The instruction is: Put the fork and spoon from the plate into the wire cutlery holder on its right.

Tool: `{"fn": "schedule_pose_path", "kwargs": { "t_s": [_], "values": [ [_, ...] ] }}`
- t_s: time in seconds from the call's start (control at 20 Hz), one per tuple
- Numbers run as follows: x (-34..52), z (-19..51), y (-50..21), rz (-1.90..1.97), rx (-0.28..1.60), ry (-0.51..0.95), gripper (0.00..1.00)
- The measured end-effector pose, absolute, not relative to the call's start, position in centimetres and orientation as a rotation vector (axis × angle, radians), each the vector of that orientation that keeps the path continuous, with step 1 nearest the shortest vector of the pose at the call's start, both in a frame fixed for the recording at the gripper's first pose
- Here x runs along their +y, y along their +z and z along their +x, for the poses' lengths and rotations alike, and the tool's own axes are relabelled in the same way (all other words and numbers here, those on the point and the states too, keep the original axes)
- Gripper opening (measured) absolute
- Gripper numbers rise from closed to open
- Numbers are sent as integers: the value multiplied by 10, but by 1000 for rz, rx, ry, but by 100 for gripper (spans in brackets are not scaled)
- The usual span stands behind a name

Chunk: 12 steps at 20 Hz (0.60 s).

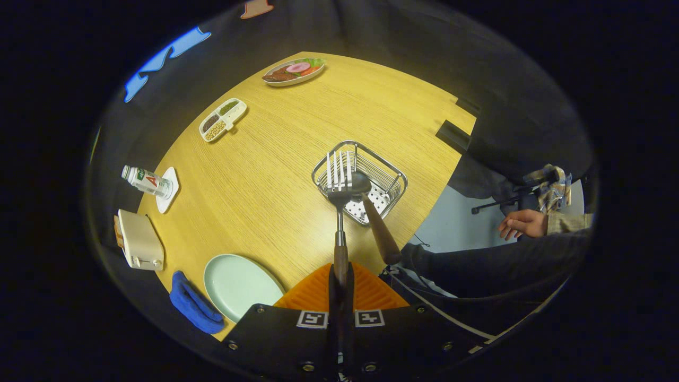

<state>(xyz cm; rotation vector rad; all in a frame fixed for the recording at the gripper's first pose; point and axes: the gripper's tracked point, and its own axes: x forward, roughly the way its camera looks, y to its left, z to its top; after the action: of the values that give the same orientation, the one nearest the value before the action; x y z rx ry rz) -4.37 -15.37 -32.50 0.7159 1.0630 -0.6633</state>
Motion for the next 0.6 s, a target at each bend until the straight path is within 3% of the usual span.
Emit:
{"fn": "schedule_pose_path", "kwargs": {
  "t_s": [0.6],
  "values": [
    [-173,-44,-313,663,1038,-676,11]
  ]
}}
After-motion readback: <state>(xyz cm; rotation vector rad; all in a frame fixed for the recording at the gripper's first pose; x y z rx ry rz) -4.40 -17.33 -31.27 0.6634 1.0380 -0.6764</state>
